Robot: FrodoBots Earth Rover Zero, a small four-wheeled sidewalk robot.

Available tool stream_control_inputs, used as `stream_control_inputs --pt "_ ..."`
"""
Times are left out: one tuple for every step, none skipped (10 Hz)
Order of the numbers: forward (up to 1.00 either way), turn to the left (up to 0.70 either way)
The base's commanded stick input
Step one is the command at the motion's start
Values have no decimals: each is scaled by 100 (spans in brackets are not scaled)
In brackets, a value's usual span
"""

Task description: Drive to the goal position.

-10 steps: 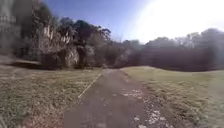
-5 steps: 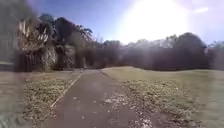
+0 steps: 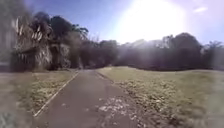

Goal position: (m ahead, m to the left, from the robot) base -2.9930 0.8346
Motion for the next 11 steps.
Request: stream_control_inputs --pt "13 50" --pt "0 31" --pt "0 0" --pt "0 0" --pt "0 0" --pt "0 0" --pt "0 0" --pt "0 0" --pt "0 0" --pt "0 0" --pt "0 0"
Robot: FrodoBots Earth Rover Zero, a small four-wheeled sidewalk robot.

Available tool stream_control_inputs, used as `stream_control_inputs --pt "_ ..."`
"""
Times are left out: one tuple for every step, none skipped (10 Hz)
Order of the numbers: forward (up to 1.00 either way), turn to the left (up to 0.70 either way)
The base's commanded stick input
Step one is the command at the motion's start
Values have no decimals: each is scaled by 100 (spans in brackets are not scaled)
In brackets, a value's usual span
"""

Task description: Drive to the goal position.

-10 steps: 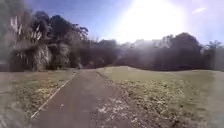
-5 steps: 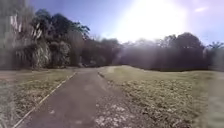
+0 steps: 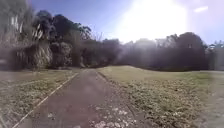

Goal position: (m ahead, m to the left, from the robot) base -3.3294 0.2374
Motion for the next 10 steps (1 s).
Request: stream_control_inputs --pt "0 3" --pt "0 3" --pt "0 0" --pt "0 0" --pt "0 1" --pt "0 30" --pt "0 30" --pt "0 30" --pt "0 26" --pt "0 7"
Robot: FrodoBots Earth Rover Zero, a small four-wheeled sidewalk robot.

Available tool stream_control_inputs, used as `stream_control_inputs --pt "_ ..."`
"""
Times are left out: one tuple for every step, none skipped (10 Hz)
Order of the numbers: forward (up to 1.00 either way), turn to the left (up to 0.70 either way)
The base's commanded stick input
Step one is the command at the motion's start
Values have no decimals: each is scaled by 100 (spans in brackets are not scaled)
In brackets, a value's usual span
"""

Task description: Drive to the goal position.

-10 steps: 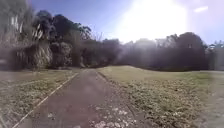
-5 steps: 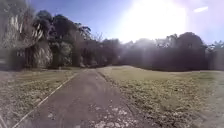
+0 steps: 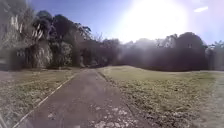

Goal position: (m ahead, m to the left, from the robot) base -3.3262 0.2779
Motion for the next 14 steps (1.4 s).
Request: stream_control_inputs --pt "0 0" --pt "0 -30" --pt "0 -30" --pt "0 -30" --pt "0 -30" --pt "0 -30" --pt "0 -30" --pt "0 -30" --pt "0 -30" --pt "0 -30" --pt "0 -30" --pt "0 -30" --pt "0 -30" --pt "0 -30"
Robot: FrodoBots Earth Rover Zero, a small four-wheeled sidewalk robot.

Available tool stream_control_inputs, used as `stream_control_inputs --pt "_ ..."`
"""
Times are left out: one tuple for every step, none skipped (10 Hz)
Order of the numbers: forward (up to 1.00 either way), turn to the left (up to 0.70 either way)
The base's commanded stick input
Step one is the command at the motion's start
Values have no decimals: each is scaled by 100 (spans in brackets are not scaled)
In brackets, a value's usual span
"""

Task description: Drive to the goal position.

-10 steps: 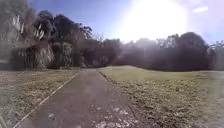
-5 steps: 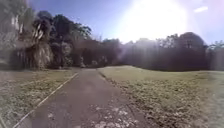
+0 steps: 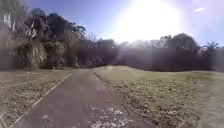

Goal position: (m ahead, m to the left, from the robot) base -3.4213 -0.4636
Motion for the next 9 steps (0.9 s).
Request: stream_control_inputs --pt "0 -30" --pt "0 -30" --pt "0 -30" --pt "0 -30" --pt "0 -30" --pt "0 -30" --pt "0 -30" --pt "0 -30" --pt "0 -30"
